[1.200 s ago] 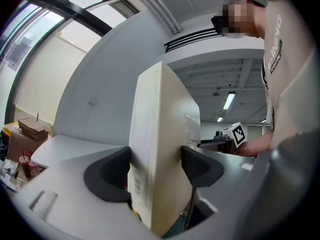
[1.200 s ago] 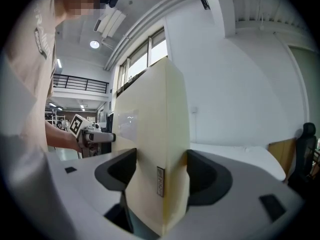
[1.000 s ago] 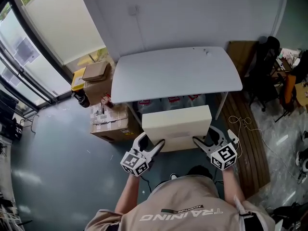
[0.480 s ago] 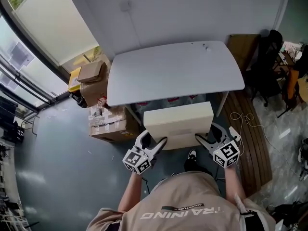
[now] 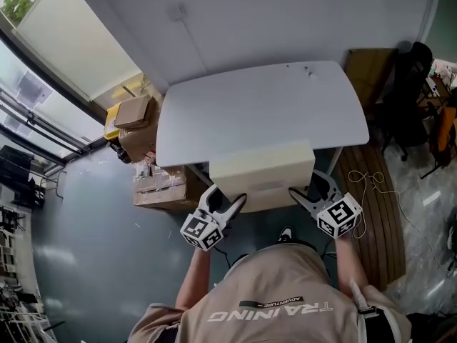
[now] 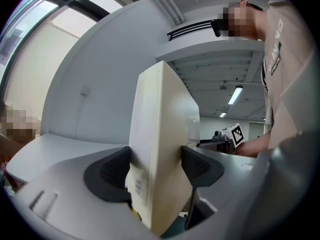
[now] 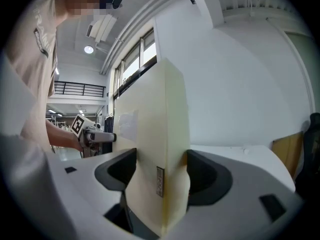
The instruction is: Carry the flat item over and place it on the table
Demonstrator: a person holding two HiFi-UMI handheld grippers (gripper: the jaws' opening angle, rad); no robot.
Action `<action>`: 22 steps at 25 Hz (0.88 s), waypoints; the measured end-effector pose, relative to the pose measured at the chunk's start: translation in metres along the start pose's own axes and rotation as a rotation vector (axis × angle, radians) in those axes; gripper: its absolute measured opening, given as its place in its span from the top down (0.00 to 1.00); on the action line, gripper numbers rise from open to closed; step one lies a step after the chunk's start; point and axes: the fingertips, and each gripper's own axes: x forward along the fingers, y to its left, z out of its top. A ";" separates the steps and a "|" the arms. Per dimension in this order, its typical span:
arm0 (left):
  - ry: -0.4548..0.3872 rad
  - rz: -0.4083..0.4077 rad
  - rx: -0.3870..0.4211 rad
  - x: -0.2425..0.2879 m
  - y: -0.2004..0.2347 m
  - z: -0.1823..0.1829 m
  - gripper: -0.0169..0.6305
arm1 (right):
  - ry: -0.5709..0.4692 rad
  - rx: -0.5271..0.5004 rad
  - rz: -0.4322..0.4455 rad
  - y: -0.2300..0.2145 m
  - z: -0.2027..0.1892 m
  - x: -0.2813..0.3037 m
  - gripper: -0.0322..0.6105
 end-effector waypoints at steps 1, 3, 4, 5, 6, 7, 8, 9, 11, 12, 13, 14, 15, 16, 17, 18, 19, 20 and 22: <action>0.000 0.007 -0.004 0.007 0.002 0.000 0.51 | -0.001 0.002 0.004 -0.007 0.000 0.003 0.50; 0.002 0.016 -0.022 0.015 0.004 -0.003 0.51 | 0.001 0.007 0.013 -0.017 -0.002 0.004 0.50; 0.005 0.019 -0.031 0.019 0.005 -0.005 0.51 | 0.003 0.007 0.017 -0.021 -0.003 0.005 0.50; 0.007 0.023 -0.037 0.022 0.006 -0.006 0.51 | 0.006 0.005 0.020 -0.025 -0.003 0.006 0.50; 0.011 0.028 -0.039 0.026 0.009 -0.007 0.51 | 0.009 0.001 0.024 -0.029 -0.003 0.009 0.50; 0.014 0.036 -0.039 0.030 0.011 -0.007 0.51 | 0.013 -0.003 0.028 -0.034 -0.003 0.013 0.50; 0.015 0.045 -0.037 0.034 0.014 -0.008 0.51 | 0.015 -0.005 0.031 -0.039 -0.004 0.016 0.50; 0.013 0.054 -0.037 0.037 0.016 -0.008 0.51 | 0.015 -0.003 0.035 -0.043 -0.004 0.019 0.50; 0.011 0.069 -0.037 0.041 0.020 -0.006 0.51 | 0.008 0.010 0.042 -0.048 -0.004 0.025 0.50; 0.013 0.072 -0.035 0.041 0.024 -0.005 0.51 | 0.006 0.019 0.045 -0.049 -0.004 0.028 0.50; 0.017 0.074 -0.031 0.042 0.028 -0.004 0.51 | 0.006 0.026 0.048 -0.049 -0.005 0.033 0.50; 0.023 0.075 -0.026 0.042 0.033 -0.002 0.51 | 0.008 0.031 0.049 -0.051 -0.005 0.039 0.50; 0.027 0.074 -0.022 0.043 0.040 -0.001 0.51 | 0.011 0.033 0.050 -0.052 -0.005 0.046 0.50; 0.031 0.073 -0.020 0.044 0.047 0.000 0.51 | 0.013 0.034 0.049 -0.053 -0.004 0.053 0.50; 0.032 0.070 -0.021 0.044 0.055 0.001 0.51 | 0.012 0.034 0.048 -0.053 -0.004 0.060 0.50; 0.030 0.065 -0.024 0.044 0.063 0.002 0.51 | 0.009 0.032 0.044 -0.054 -0.003 0.068 0.50; 0.026 0.060 -0.029 0.046 0.071 0.002 0.51 | 0.006 0.029 0.038 -0.055 -0.001 0.075 0.50; 0.024 0.053 -0.033 0.049 0.081 0.002 0.51 | 0.006 0.025 0.029 -0.057 0.000 0.083 0.50; 0.028 0.035 -0.039 0.058 0.102 0.006 0.51 | 0.009 0.024 0.003 -0.065 0.004 0.101 0.50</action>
